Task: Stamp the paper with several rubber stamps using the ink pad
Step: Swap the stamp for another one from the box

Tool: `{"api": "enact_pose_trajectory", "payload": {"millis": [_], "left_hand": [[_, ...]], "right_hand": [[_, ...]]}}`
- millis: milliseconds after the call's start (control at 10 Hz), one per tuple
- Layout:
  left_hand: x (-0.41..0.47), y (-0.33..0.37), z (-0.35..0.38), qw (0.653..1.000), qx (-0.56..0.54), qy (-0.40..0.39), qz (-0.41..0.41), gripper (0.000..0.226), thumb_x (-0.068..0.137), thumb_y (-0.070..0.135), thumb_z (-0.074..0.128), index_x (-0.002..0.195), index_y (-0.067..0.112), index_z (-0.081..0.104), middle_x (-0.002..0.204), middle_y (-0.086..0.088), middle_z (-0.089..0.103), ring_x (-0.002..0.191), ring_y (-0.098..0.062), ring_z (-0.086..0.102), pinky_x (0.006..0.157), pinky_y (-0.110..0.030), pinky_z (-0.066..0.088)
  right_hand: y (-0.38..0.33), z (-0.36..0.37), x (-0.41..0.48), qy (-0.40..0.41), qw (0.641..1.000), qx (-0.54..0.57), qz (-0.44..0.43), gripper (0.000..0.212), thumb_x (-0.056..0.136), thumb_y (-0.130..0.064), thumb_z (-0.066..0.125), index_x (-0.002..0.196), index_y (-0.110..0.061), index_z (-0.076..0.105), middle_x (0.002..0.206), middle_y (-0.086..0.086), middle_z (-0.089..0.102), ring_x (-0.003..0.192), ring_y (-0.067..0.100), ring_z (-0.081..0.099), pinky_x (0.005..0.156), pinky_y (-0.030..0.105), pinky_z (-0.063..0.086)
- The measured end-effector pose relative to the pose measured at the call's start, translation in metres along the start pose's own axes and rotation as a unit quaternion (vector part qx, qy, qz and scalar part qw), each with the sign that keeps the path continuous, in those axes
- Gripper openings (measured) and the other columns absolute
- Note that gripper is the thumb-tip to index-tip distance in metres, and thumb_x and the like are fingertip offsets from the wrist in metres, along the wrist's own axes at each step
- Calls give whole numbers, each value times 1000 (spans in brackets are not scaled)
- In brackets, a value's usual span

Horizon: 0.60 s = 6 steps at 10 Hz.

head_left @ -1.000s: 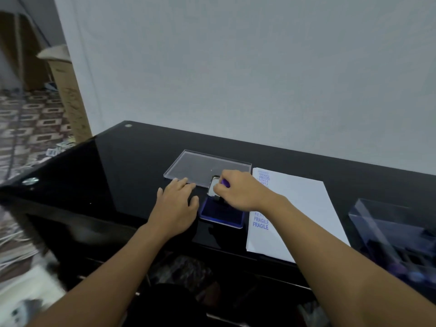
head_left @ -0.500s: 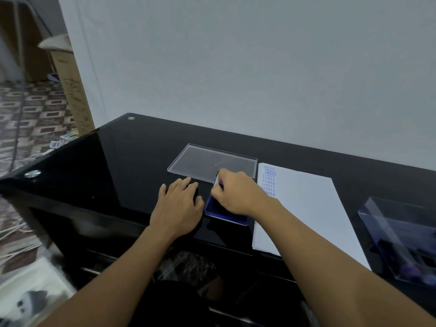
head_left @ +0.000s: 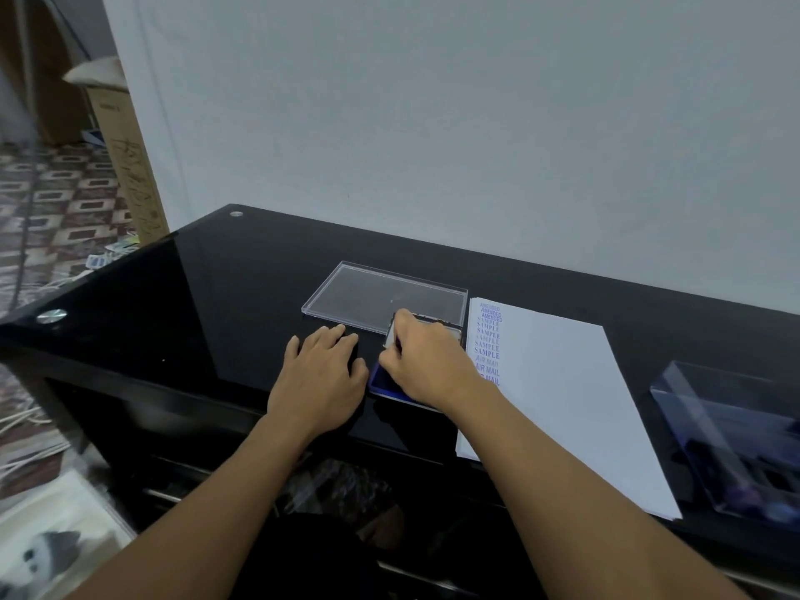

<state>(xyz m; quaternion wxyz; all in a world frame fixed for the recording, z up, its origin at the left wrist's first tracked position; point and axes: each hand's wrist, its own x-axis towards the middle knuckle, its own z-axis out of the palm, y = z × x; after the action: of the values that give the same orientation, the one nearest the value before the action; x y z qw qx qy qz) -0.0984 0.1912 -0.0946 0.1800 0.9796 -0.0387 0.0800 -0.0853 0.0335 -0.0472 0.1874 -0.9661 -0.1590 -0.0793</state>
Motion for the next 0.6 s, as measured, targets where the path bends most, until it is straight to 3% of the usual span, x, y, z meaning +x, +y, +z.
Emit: {"api": "enact_pose_trajectory", "payload": {"millis": [600], "left_hand": [[1,-1,1,1000,12,1,7,51,104,38,33,152,22,37,162,1,29,151,-16,19,124,-49,11]], "right_hand": [[-4,2,-8,14,1000,-15,16,17,94,-23,48,89,-15,34,74,9,51,69,30,46,59,35,34]]}}
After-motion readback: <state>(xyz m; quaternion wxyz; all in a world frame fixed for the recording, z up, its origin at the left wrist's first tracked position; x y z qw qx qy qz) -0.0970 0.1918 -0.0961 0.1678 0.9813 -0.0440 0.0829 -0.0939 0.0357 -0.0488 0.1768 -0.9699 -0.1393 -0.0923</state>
